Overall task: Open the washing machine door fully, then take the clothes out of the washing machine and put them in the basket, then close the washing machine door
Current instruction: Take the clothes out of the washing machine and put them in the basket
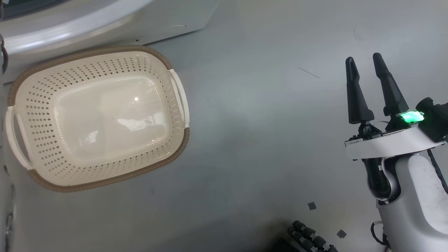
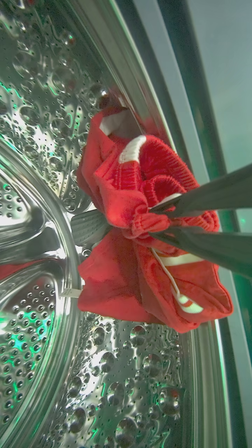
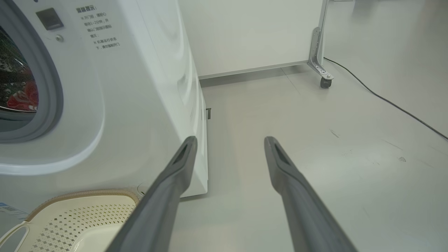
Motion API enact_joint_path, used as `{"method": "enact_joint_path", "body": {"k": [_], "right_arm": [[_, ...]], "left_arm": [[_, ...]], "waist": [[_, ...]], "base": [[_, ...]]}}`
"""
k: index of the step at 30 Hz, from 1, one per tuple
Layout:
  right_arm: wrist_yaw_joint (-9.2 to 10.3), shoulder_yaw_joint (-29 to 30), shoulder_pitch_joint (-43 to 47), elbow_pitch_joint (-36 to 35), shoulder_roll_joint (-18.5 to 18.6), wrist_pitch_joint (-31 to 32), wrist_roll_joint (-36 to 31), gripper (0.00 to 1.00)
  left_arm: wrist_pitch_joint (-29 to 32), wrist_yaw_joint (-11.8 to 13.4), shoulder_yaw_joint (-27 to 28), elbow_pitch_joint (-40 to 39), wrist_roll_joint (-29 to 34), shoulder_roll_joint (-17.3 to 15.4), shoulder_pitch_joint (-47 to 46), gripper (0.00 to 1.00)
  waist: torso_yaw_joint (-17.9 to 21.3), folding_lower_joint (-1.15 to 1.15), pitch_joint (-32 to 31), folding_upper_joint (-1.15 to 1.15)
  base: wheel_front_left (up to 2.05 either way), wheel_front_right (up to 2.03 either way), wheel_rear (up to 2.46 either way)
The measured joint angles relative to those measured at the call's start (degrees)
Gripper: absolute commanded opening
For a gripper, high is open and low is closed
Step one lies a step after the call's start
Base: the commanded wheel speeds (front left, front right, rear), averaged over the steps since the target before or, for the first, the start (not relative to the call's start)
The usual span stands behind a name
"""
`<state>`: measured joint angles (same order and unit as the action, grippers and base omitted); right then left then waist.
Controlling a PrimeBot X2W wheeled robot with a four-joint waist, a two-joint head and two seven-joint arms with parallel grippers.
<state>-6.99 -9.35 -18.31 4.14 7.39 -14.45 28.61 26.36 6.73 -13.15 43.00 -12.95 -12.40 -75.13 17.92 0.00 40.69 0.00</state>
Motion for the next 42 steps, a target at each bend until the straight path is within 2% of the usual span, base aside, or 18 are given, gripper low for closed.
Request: {"method": "enact_joint_path", "body": {"k": [15, 20, 25, 42], "right_arm": [[0.0, 1.3, 0.8, 0.0, 1.9, 0.0, -1.5, 1.0], [0.0, 1.9, 2.5, 0.0, 2.3, 0.0, -2.1, 1.0], [0.0, 3.1, 4.2, -0.1, 3.4, 0.0, -3.1, 1.0], [0.0, 4.3, 8.6, -0.3, 3.7, 0.0, -4.6, 1.0]], "left_arm": [[-14.8, -1.1, 1.1, -5.7, -2.2, 3.2, 8.9, 0.0], [-20.6, -1.1, 1.6, -8.5, -2.7, 4.8, 13.3, 0.0], [-26.4, -1.0, 1.6, -11.7, -3.4, 7.7, 18.3, 0.0], [-39.1, -0.5, 0.2, -21.7, -1.6, 9.5, 30.9, 0.0]], "waist": [[-4.0, 0.0, -4.1, 0.0], [-5.2, 0.0, -6.0, 0.0], [-7.0, 0.0, -8.1, 0.0], [-11.3, 0.0, -14.4, 0.0]], "base": [[0.0, 0.0, 0.0], [0.0, 0.0, 0.0], [0.0, 0.0, 0.0], [0.0, 0.0, 0.0]]}}
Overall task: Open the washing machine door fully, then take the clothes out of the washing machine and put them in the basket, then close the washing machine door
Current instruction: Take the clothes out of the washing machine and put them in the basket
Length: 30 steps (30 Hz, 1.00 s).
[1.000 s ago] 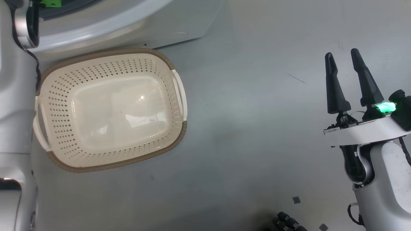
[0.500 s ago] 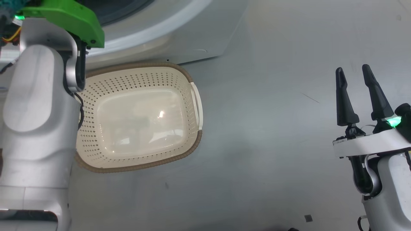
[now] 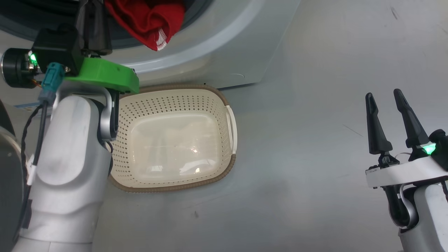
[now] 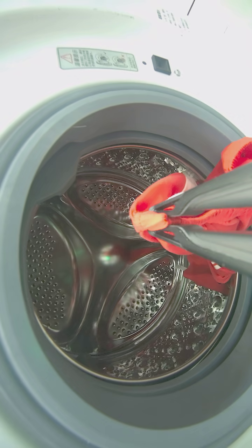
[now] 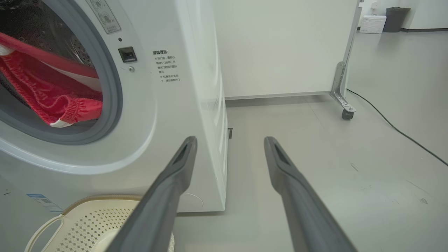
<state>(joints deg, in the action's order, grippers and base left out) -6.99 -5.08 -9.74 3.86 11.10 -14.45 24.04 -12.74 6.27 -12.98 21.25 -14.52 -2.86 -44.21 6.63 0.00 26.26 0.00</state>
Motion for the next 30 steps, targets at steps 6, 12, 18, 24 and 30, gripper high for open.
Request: {"method": "enact_joint_path", "body": {"k": [6, 12, 18, 24, 30], "right_arm": [[0.0, 0.4, 1.5, -0.1, 0.0, 0.0, -0.1, 1.0], [0.0, 0.7, 2.9, -0.6, 0.0, 0.0, -0.6, 1.0], [0.0, 0.8, 3.8, -0.8, 0.0, 0.0, -1.0, 1.0], [0.0, 0.9, 5.5, -1.4, 0.2, 0.0, -1.4, 1.0], [0.0, -0.7, 5.6, -1.6, 0.2, 0.0, -1.5, 1.0]], "left_arm": [[-0.5, 0.1, -1.0, -4.9, 1.3, 0.2, 3.8, 0.0], [-1.0, 0.3, -2.1, -10.8, 2.3, 0.5, 7.3, 0.0], [-1.5, 0.5, -3.0, -16.5, 3.5, 0.6, 10.9, 0.0], [-1.5, 0.5, -4.9, -20.3, 3.5, 0.7, 14.7, 0.0], [-0.3, 0.5, -5.0, -19.7, 3.5, 0.7, 21.0, 0.0]], "waist": [[-1.6, 0.0, -2.3, 0.0], [-3.3, 0.0, -4.0, 0.0], [-4.8, 0.0, -5.2, 0.0], [-6.2, 0.0, -6.1, 0.0], [-6.7, 0.0, -6.3, 0.0]], "base": [[0.0, 0.0, 0.0], [0.0, 0.0, 0.0], [0.0, 0.0, 0.0], [0.0, 0.0, 0.0], [0.0, 0.0, 0.0]]}}
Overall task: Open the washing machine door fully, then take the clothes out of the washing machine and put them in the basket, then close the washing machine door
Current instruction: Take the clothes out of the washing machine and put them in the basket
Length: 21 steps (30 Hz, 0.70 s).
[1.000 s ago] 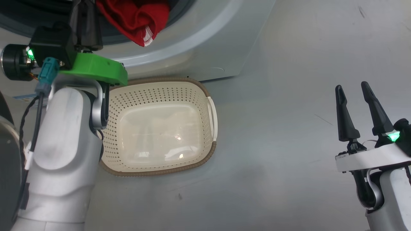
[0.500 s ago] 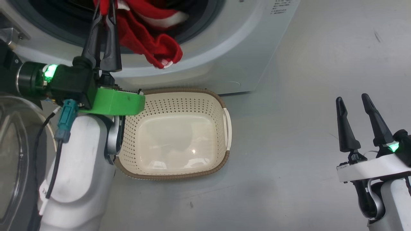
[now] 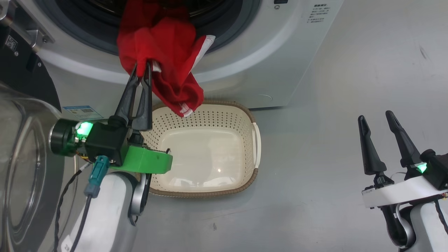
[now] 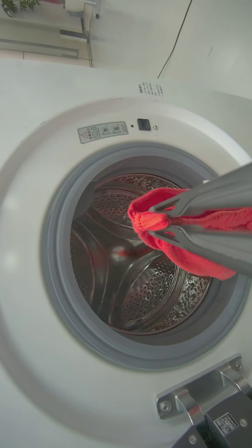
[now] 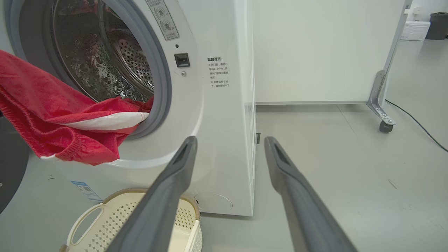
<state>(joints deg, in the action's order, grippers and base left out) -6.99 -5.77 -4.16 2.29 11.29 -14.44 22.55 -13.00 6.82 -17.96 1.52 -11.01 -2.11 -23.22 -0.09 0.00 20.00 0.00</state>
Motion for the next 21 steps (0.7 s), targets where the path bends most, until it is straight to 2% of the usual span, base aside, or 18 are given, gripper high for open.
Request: {"method": "enact_joint_path", "body": {"k": [9, 13, 21], "right_arm": [[0.0, -1.0, 0.0, -0.5, 0.0, 0.0, 0.0, 1.0], [0.0, -1.1, 0.0, -1.2, 0.0, 0.0, 0.0, 1.0], [0.0, -1.9, -0.3, -2.0, 0.1, 0.0, 0.4, 1.0]], "left_arm": [[4.0, 0.0, -2.0, 3.2, -2.8, -0.1, 6.9, 0.0], [5.6, 0.0, -4.3, 4.2, -3.3, -0.1, 7.4, 0.0], [9.0, 0.0, -5.0, 10.1, -4.6, -0.2, 7.5, 0.0]], "waist": [[0.6, 0.0, 0.5, 0.0], [1.1, 0.0, 1.4, 0.0], [2.6, 0.0, 4.4, 0.0]], "base": [[0.0, 0.0, 0.0], [0.0, 0.0, 0.0], [0.0, 0.0, 0.0]]}}
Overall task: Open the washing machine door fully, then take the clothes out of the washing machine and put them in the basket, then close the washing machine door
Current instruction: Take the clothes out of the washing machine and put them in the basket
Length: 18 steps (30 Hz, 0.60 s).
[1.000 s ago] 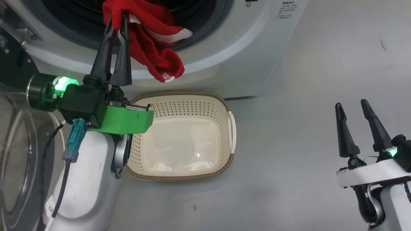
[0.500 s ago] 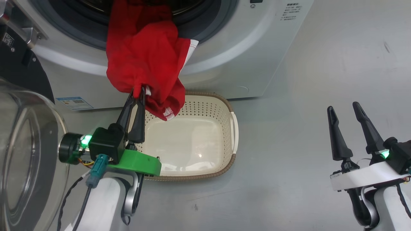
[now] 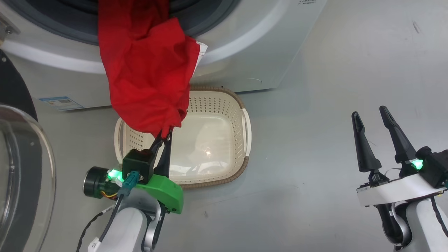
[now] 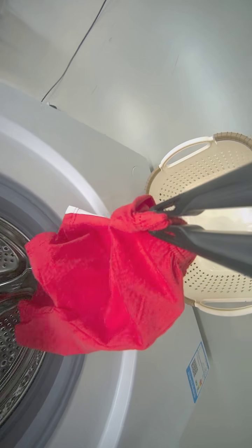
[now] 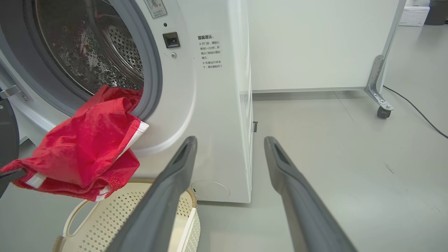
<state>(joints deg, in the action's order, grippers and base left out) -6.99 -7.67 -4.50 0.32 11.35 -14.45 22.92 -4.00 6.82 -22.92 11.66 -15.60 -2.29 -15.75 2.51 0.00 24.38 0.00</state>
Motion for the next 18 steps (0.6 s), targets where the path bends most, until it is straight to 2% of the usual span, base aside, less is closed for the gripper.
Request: {"method": "enact_joint_path", "body": {"k": [7, 18], "right_arm": [[0.0, -0.3, -2.2, -1.0, 0.1, 0.0, 1.3, 1.0], [0.0, -2.0, -6.9, -1.7, -0.1, 0.0, 2.9, 1.0]], "left_arm": [[3.1, 0.0, -1.7, 5.8, -0.5, 0.0, -1.7, 0.0], [7.6, 0.0, -0.8, 17.0, 0.3, 0.0, -11.9, 0.0]], "waist": [[1.6, 0.0, 3.5, 0.0], [4.7, 0.0, 9.8, 0.0]], "base": [[0.0, 0.0, 0.0], [0.0, 0.0, 0.0]]}}
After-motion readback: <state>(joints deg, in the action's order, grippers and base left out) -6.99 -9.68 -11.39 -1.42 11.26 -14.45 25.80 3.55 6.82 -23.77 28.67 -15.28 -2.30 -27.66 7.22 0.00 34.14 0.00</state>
